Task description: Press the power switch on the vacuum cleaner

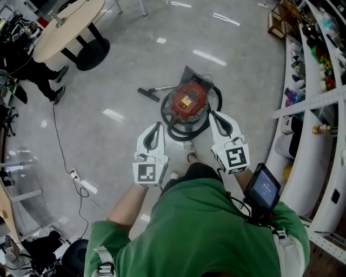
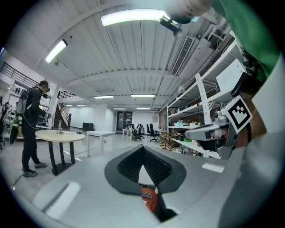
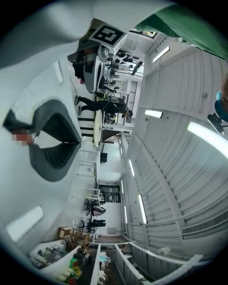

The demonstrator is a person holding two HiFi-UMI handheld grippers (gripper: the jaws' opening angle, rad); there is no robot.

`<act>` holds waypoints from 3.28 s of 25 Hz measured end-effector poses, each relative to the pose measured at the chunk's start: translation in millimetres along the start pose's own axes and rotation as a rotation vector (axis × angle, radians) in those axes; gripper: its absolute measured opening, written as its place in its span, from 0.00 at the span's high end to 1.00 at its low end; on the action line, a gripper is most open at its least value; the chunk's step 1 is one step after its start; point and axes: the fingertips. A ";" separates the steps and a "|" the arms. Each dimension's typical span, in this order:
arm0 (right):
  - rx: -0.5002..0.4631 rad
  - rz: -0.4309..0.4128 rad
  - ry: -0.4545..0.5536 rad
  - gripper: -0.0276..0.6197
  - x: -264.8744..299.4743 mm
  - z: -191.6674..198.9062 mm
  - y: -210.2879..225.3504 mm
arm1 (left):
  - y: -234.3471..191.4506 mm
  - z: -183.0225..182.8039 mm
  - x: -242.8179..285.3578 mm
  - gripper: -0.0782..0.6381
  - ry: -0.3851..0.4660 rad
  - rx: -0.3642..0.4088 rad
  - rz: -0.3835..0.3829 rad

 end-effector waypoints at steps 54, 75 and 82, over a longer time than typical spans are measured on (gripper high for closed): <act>0.134 0.100 -0.036 0.95 -202.3 33.4 -47.2 | 146.8 -14.5 -108.5 0.88 -0.053 -0.003 0.142; 0.111 0.026 -0.021 0.95 -189.8 30.8 -70.5 | 132.8 -12.4 -124.5 0.88 -0.055 -0.017 0.099; 0.110 0.014 -0.027 0.95 -179.2 27.6 -77.8 | 125.7 -11.3 -126.4 0.88 -0.051 -0.009 0.095</act>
Point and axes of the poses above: the fingertips, and each gripper's own axes: x forward along the fingers, y to its right, z out of its underside, and after that the axes turned 8 degrees about x, right-handed
